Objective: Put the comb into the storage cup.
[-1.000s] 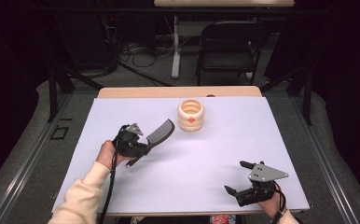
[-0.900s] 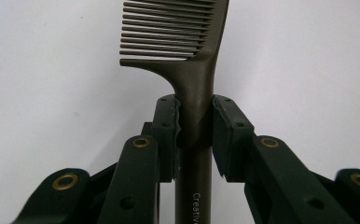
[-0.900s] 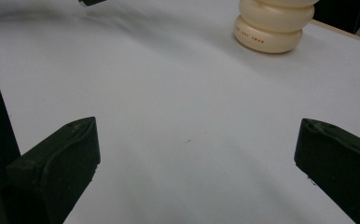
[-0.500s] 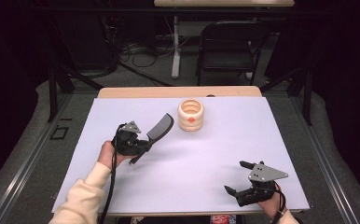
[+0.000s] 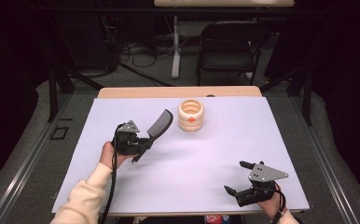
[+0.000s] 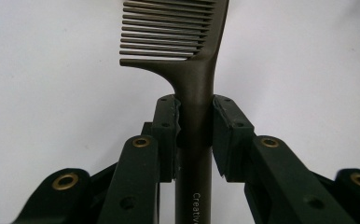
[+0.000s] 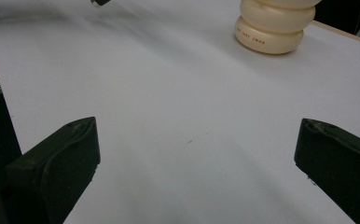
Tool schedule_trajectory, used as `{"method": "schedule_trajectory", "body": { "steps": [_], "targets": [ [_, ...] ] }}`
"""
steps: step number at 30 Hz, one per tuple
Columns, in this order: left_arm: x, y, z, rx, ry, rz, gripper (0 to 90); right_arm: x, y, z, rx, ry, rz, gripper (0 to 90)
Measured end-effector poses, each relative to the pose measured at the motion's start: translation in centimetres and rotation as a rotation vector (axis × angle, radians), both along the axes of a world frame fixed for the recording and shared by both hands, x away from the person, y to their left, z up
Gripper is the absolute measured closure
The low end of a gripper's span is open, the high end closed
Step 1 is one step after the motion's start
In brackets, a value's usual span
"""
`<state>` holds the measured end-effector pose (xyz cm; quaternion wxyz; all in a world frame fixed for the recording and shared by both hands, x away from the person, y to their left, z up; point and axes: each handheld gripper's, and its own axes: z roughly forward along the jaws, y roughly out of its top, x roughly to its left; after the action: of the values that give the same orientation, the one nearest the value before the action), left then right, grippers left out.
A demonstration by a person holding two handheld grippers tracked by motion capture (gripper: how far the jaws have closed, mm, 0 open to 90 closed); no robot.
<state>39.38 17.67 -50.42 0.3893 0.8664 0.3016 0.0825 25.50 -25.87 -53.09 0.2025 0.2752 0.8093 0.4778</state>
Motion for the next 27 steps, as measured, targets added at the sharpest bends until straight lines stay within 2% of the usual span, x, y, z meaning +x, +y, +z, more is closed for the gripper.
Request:
{"method": "schedule_trajectory", "body": {
  "steps": [10, 13, 27],
  "targets": [
    [-0.11, 0.17, 0.01, -0.034, -0.026, 0.016, 72.7, 0.02, 0.02, 0.00, 0.002, 0.001, -0.002, 0.0],
    [-0.13, 0.32, 0.00, -0.060, -0.037, 0.032, 72.7, 0.01, 0.02, 0.01, 0.001, 0.001, -0.002, 0.0],
    [-0.09, 0.62, -0.14, -0.114, -0.085, 0.081, 72.7, 0.11, 0.08, 0.00, 0.000, -0.001, 0.004, 0.0]
  ]
}}
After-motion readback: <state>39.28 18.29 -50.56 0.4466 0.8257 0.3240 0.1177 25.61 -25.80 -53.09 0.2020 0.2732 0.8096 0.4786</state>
